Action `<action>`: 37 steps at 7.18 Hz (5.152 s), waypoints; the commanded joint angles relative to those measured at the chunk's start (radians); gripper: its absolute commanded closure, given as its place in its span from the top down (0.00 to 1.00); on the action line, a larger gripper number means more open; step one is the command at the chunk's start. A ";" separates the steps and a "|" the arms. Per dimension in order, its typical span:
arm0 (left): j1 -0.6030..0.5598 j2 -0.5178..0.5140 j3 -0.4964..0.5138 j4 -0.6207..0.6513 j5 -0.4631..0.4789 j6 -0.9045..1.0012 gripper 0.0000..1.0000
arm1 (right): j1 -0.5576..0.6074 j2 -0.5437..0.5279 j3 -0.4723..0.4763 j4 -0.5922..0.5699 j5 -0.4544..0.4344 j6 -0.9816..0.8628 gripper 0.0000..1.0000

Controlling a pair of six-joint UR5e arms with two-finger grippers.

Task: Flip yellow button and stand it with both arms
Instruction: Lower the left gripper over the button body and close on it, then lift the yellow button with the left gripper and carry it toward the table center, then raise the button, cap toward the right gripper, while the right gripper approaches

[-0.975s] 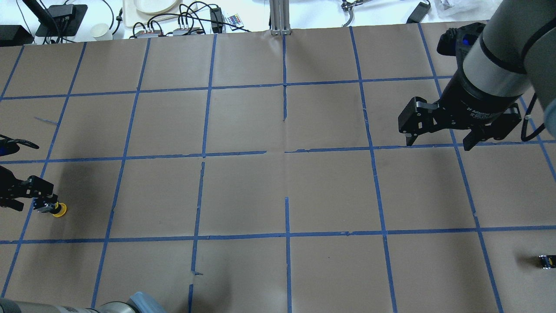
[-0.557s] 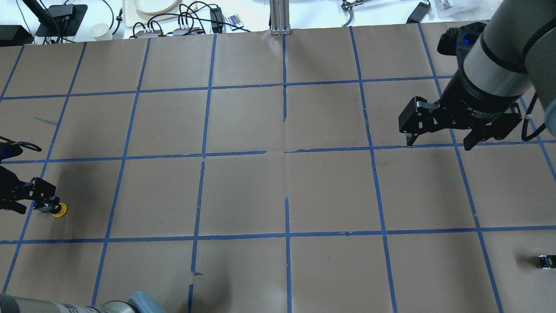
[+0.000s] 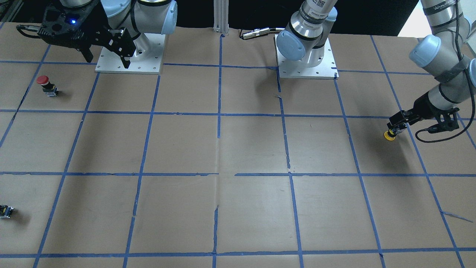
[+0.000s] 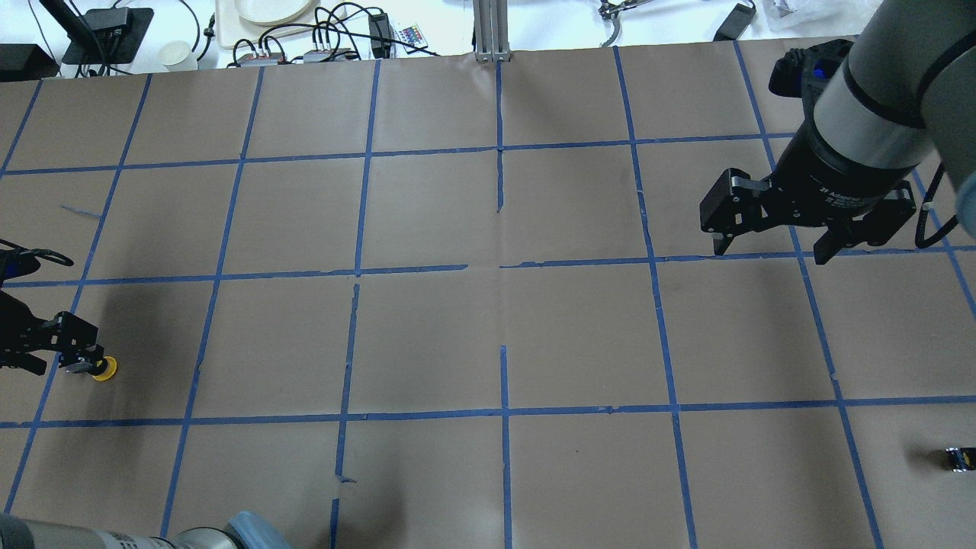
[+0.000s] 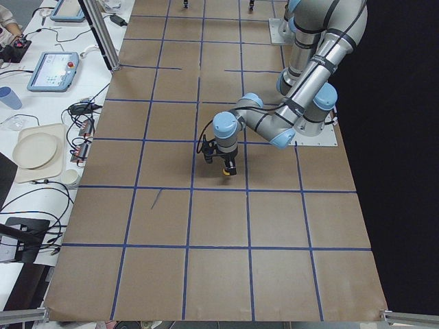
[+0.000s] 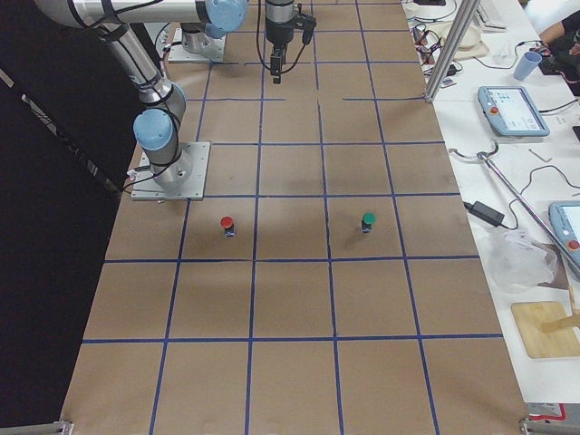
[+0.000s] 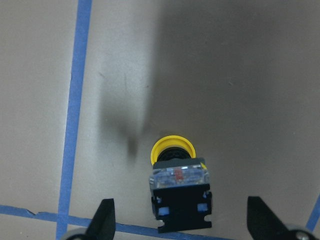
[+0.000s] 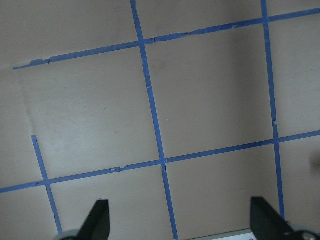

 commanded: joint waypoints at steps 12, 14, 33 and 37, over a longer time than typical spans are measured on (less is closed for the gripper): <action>-0.043 -0.012 0.018 0.030 0.009 -0.014 0.32 | -0.036 -0.005 -0.001 0.014 0.003 -0.013 1.00; -0.054 -0.005 0.033 -0.002 -0.065 0.005 0.31 | -0.037 -0.008 -0.001 0.023 0.003 -0.013 1.00; -0.896 0.221 0.272 -0.936 -1.636 0.027 0.23 | -0.279 0.061 -0.052 0.603 1.081 0.582 1.00; -0.911 0.239 0.271 -0.916 -1.640 0.030 0.23 | -0.277 0.038 -0.093 0.601 1.164 0.645 1.00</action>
